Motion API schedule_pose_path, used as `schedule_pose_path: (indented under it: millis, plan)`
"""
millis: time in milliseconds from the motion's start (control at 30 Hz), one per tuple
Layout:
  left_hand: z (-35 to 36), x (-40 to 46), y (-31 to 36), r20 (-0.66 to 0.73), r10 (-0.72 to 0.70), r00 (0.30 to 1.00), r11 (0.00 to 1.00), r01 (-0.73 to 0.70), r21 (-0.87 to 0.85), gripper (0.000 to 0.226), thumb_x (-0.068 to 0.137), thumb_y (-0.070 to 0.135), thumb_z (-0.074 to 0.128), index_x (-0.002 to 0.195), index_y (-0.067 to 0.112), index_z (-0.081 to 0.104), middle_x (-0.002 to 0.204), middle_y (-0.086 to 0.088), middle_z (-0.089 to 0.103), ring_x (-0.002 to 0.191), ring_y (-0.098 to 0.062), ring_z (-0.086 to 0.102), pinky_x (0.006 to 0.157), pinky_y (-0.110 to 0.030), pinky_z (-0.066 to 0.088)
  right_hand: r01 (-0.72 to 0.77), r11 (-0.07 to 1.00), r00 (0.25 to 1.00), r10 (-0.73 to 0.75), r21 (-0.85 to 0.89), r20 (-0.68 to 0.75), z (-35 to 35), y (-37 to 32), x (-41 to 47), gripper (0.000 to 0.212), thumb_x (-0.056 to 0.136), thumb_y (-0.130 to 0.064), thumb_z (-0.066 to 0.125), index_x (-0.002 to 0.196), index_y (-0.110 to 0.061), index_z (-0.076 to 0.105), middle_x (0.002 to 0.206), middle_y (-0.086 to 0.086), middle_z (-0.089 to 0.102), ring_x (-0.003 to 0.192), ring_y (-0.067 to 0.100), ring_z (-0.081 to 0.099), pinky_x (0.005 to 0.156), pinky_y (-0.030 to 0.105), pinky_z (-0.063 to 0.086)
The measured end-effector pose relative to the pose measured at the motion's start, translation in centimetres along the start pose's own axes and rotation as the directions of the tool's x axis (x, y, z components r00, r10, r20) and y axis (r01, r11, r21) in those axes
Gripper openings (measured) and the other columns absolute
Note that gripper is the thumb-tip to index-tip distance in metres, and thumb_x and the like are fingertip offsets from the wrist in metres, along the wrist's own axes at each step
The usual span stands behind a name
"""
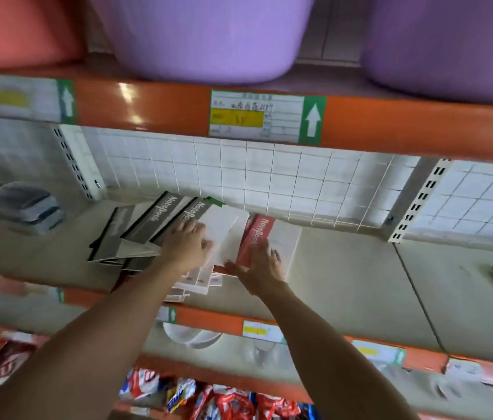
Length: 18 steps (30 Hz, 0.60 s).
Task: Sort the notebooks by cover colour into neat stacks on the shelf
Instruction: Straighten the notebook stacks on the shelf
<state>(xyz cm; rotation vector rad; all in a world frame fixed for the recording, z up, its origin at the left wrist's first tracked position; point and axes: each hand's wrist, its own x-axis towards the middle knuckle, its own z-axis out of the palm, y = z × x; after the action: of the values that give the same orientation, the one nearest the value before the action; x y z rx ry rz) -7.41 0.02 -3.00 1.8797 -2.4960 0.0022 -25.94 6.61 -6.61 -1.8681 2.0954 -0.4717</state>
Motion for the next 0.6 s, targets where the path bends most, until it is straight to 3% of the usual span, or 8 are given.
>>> schedule_pose_path:
  millis: [67, 133, 200, 333, 467, 533, 600]
  plan:
    - [0.3, 0.7, 0.6, -0.036, 0.0, 0.999, 0.999, 0.001, 0.032, 0.057, 0.098, 0.058, 0.035, 0.143, 0.023, 0.042, 0.155, -0.003, 0.034, 0.143, -0.03, 0.026, 0.109, -0.049, 0.028, -0.03, 0.999, 0.997, 0.028, -0.027, -0.079, -0.2, 1.2, 0.0, 0.072, 0.089, -0.069, 0.044, 0.14, -0.016, 0.046, 0.146, 0.011, 0.036, 0.13, 0.032, 0.041, 0.113, 0.041, 0.029]
    - [0.5, 1.3, 1.7, -0.038, 0.032, 0.999, 0.997, -0.029, 0.07, 0.057, 0.096, 0.061, 0.038, 0.136, 0.023, 0.049, 0.151, -0.003, 0.038, 0.141, -0.032, 0.027, 0.106, -0.049, 0.027, -0.054, 0.996, 0.991, 0.043, -0.075, -0.13, -0.5, 2.3, -0.1, 0.053, 0.096, -0.056, 0.039, 0.131, -0.017, 0.052, 0.138, 0.009, 0.044, 0.123, 0.03, 0.047, 0.108, 0.039, 0.033]
    - [0.9, 1.5, 3.2, -0.032, 0.088, 0.996, 0.995, -0.086, 0.045, 0.05, 0.094, 0.062, 0.044, 0.128, 0.026, 0.056, 0.148, -0.002, 0.041, 0.139, -0.03, 0.028, 0.105, -0.051, 0.027, -0.118, 0.982, 0.985, 0.097, -0.145, -0.143, -1.0, 3.4, -0.7, 0.043, 0.099, -0.041, 0.04, 0.135, -0.019, 0.047, 0.138, 0.007, 0.045, 0.122, 0.029, 0.046, 0.104, 0.04, 0.034]
    - [1.6, 1.2, 6.0, -0.014, 0.109, 0.994, 0.993, -0.109, -0.041, 0.045, 0.092, 0.064, 0.047, 0.126, 0.036, 0.053, 0.152, -0.008, 0.03, 0.141, -0.035, 0.021, 0.112, -0.06, 0.019, -0.319, 0.887, 0.948, 0.295, -0.333, -0.121, -2.4, 5.9, -1.9, 0.056, 0.101, -0.042, 0.03, 0.152, -0.018, 0.026, 0.151, 0.013, 0.032, 0.134, 0.035, 0.031, 0.112, 0.053, 0.021]
    - [2.0, 1.8, 9.0, 0.059, 0.052, 0.997, 0.997, -0.055, 0.061, 0.053, 0.095, 0.062, 0.044, 0.139, 0.031, 0.042, 0.159, -0.027, 0.014, 0.143, -0.054, 0.008, 0.111, -0.07, 0.0, -0.468, 0.83, 0.873, 0.487, -0.305, -0.014, -3.4, 6.8, -2.7, 0.067, 0.099, -0.062, 0.026, 0.154, -0.027, 0.013, 0.16, 0.016, 0.011, 0.144, 0.05, 0.006, 0.11, 0.071, 0.004]
    - [2.2, 2.2, 10.6, 0.061, -0.006, 0.998, 0.996, 0.001, 0.089, 0.057, 0.099, 0.05, 0.046, 0.148, 0.024, 0.032, 0.154, -0.038, 0.015, 0.14, -0.059, 0.012, 0.113, -0.07, 0.007, -0.549, 0.786, 0.817, 0.577, -0.284, 0.015, -3.9, 6.8, -2.9, 0.084, 0.091, -0.074, 0.029, 0.155, -0.024, 0.009, 0.161, 0.022, 0.003, 0.143, 0.055, 0.004, 0.112, 0.068, 0.008]
    - [2.1, 2.3, 11.6, 0.098, -0.064, 0.993, 0.997, 0.06, 0.046, 0.062, 0.098, 0.038, 0.05, 0.151, 0.018, 0.026, 0.152, -0.039, 0.019, 0.14, -0.055, 0.018, 0.115, -0.062, 0.017, -0.617, 0.746, 0.774, 0.633, -0.249, -0.022, -4.5, 6.6, -3.2, 0.105, 0.082, -0.083, 0.037, 0.156, -0.015, 0.007, 0.159, 0.027, 0.01, 0.142, 0.052, 0.013, 0.113, 0.059, 0.014]
